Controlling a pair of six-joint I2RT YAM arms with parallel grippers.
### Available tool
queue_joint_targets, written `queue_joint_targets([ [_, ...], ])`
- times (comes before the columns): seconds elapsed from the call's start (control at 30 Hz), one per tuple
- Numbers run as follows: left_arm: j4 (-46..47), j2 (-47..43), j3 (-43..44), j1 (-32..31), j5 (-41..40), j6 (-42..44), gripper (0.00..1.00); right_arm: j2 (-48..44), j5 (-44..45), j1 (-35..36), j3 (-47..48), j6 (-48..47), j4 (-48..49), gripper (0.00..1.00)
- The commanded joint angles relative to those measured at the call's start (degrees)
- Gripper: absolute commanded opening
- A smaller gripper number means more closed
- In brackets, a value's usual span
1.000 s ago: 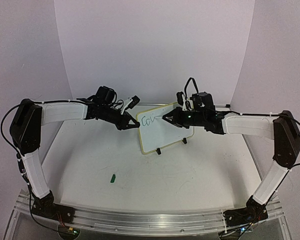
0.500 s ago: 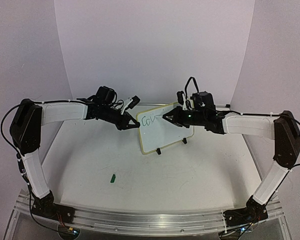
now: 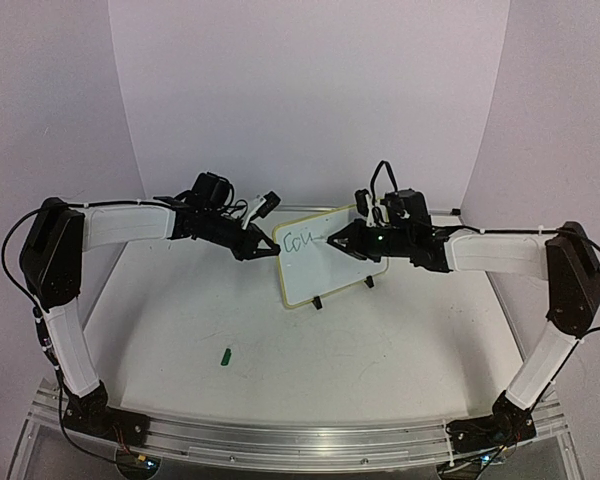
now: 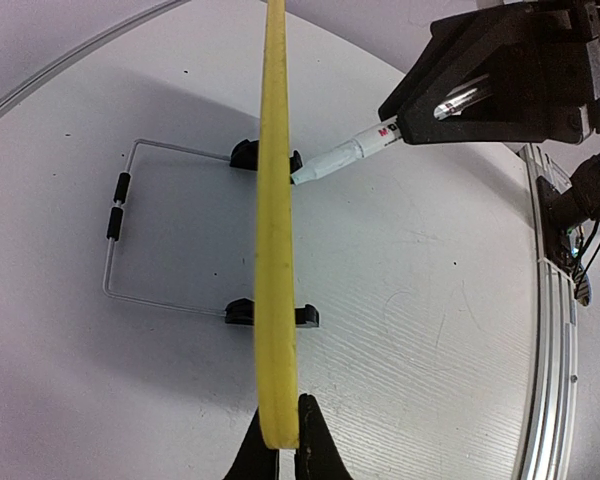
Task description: Write a sentence on the whiteboard
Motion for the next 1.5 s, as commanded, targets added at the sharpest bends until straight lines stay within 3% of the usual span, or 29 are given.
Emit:
queue_joint_targets([
  [0.0,-0.94,0.92,1.86,-0.62,-0.73,1.04,0.00,0.59,0.42,-0.31,0.01,0.28,1.41,0.00],
  [0.9,-1.12,0.57,1.86,-0.64,-0.97,1.19,0.00,-0.37,3.48,-0.33,-0.97,0.94,1.23,0.00],
  [1.47,-0.81,0.49,1.68,-0.63,-1.33,0.87,0.00,-8.49,3.24,-0.40,-3.30,-1.48,1.23,0.00],
])
